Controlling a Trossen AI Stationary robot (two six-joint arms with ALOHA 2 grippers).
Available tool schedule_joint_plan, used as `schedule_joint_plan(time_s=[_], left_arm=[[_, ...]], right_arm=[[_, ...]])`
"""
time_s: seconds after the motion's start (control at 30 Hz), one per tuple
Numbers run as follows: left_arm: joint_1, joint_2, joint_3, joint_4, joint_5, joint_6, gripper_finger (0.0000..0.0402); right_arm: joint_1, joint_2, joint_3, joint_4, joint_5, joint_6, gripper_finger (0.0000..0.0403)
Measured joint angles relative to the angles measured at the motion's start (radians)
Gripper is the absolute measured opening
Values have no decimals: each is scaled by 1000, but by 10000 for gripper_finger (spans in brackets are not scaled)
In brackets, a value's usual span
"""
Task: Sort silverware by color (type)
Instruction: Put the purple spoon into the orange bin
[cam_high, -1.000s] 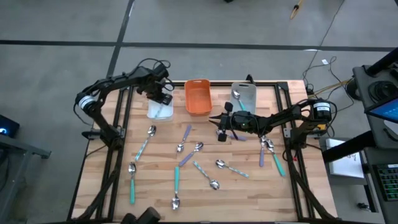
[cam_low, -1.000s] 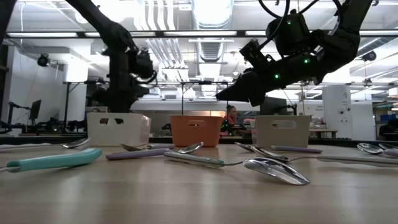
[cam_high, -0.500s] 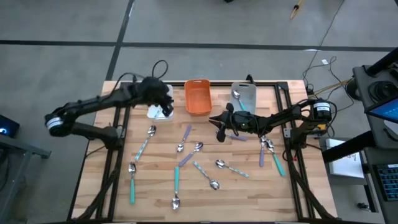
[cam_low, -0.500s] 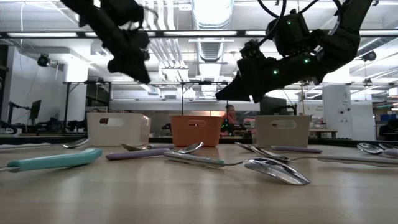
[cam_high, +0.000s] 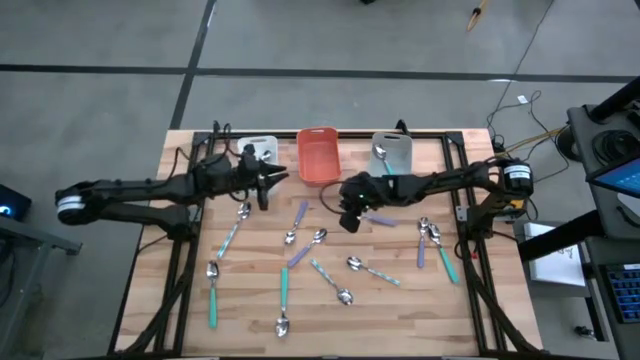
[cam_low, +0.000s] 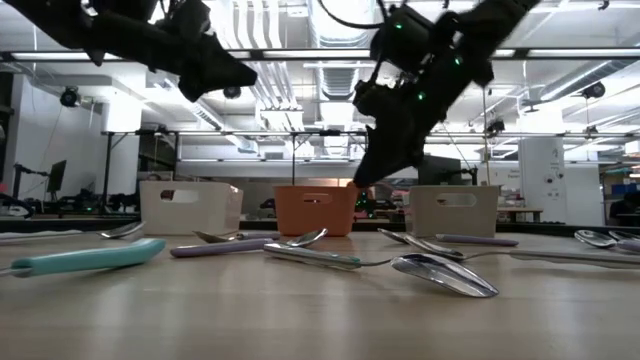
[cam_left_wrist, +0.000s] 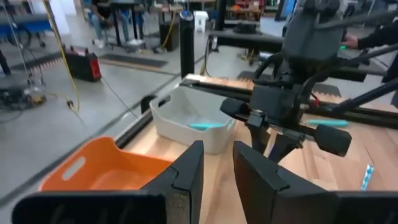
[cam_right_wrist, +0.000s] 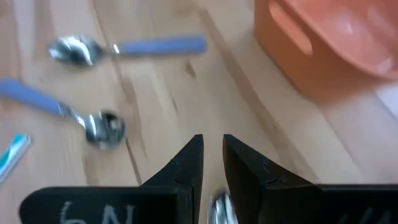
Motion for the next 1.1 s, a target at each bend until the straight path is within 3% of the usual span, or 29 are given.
schedule_joint_plan(time_s=[0.23, 0.43, 0.67, 1.1], left_arm=[[0, -40, 11, -3, -1, 80, 68], [0, -40, 64, -17, -1, 135, 68], [0, -39, 84, -21, -1, 154, 68], [0, -43, 66, -7, 0, 157, 69]], right_arm=[[9, 0, 158, -439, -1, 110, 52], [9, 0, 197, -660, -27, 164, 52], [11, 0, 164, -682, -115, 232, 60], [11, 46, 144, -675, -97, 277, 162]])
